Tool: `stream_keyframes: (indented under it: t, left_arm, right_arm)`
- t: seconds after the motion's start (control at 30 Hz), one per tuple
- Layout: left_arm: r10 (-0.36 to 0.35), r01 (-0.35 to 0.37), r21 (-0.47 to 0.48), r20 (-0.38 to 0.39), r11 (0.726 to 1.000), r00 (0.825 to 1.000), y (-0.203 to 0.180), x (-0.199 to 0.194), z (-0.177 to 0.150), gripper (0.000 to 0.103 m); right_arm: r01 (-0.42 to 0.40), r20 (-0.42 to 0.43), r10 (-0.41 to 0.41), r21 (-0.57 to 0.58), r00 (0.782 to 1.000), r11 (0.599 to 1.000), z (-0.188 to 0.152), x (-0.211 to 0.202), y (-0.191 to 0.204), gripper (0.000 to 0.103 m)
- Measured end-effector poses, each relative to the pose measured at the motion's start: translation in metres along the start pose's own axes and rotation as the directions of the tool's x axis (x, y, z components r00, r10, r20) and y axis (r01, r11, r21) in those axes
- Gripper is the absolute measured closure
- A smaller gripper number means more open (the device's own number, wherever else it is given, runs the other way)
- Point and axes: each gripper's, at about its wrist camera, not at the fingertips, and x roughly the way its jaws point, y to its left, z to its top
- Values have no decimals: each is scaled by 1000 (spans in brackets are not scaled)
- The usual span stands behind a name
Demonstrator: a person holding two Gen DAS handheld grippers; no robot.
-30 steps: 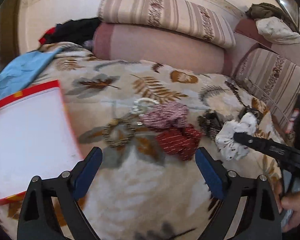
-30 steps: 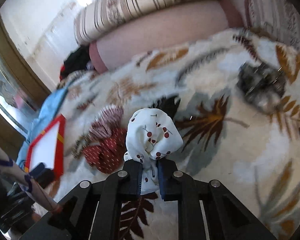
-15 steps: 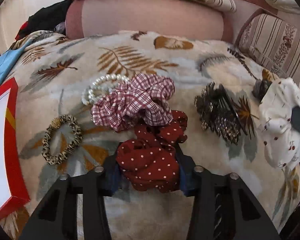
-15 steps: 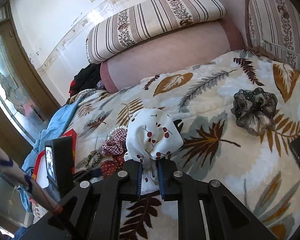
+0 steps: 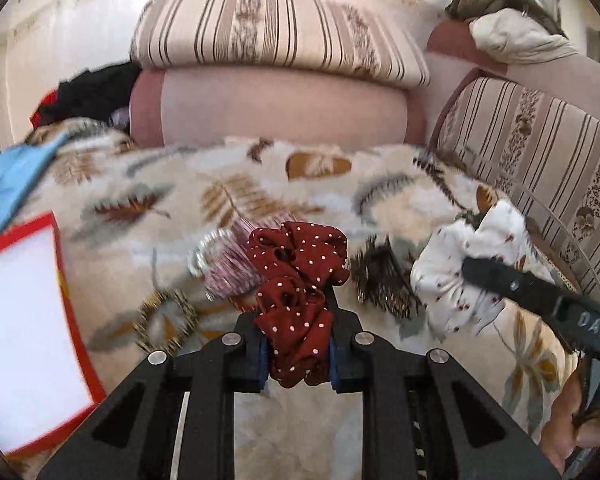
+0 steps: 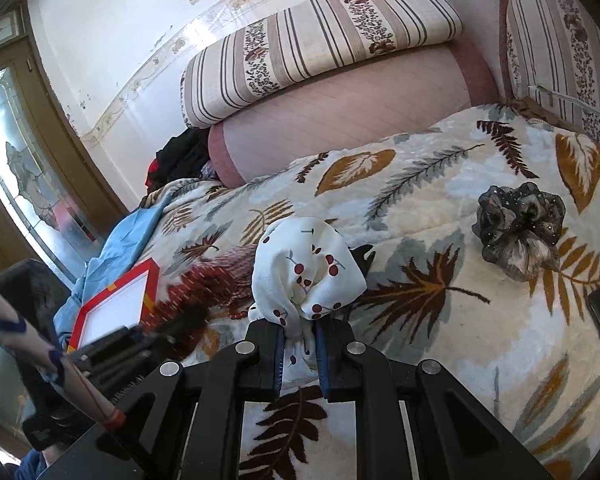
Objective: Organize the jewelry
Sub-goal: 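Grasp the red polka-dot scrunchie with the left gripper while the right gripper holds the white scrunchie, then carry both scrunchies over the red box and release them inside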
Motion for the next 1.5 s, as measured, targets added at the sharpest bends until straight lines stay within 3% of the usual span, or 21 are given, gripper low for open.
stream_keyframes:
  t: [0.1, 0.2, 0.97, 1.5]
  left_arm:
    - [-17, 17, 2, 38, 1000, 999, 2, -9, 4, 83]
    - [17, -18, 20, 73, 1000, 997, 3, -14, 7, 83]
    - [173, -174, 4, 91, 985, 981, 33, -39, 5, 82]
    - [295, -280, -135, 105, 950, 950, 116, -79, 11, 82]
  right_arm:
    - [-5, 11, 5, -12, 1000, 1000, 0, -2, 3, 88]
    - [-9, 10, 9, -20, 1000, 1000, 0, -1, 5, 88]
    - [-47, -23, 46, -86, 999, 995, -11, 7, 28, 88]
    - [-165, -89, 152, -154, 984, 974, -3, 28, 138, 88]
